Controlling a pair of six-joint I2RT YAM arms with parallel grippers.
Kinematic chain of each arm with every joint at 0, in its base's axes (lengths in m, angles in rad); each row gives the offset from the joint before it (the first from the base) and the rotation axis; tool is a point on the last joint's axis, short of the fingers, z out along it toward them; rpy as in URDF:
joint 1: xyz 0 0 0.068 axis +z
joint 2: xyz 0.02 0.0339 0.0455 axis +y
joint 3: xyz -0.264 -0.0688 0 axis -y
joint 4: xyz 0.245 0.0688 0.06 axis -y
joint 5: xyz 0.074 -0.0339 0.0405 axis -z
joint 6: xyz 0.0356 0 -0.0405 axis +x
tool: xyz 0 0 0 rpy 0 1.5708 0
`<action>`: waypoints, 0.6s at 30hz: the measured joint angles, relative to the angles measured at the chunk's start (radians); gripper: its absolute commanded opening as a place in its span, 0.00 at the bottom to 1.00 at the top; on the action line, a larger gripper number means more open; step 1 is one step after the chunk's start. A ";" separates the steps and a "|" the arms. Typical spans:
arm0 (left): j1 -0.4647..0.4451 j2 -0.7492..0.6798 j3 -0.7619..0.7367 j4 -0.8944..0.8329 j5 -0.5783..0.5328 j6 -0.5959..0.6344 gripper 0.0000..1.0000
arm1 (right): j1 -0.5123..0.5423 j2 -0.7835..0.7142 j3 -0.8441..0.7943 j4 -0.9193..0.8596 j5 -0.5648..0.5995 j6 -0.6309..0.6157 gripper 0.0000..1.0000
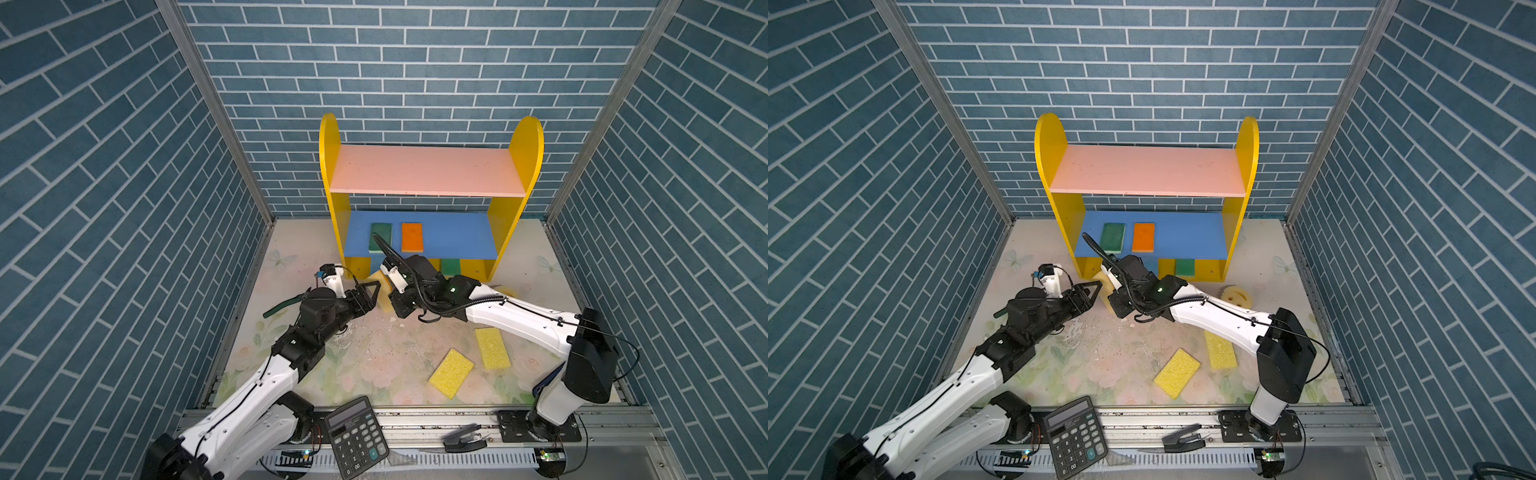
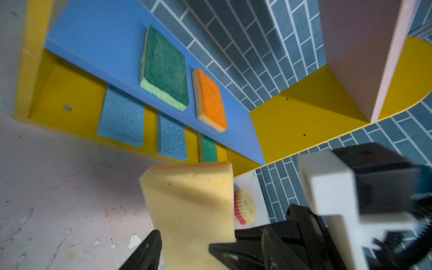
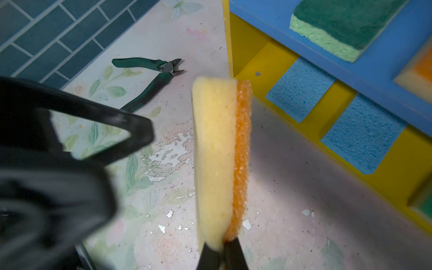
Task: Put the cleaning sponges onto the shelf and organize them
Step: 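Turn the sponge between both grippers so its orange side faces up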
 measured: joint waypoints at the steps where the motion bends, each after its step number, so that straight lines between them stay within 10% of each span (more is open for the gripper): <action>1: 0.000 0.033 0.003 0.010 0.023 -0.005 0.65 | 0.008 0.001 0.003 0.000 0.002 -0.008 0.00; 18: 0.017 0.086 0.009 0.050 0.071 -0.033 0.56 | 0.104 0.043 0.095 -0.071 0.100 -0.124 0.00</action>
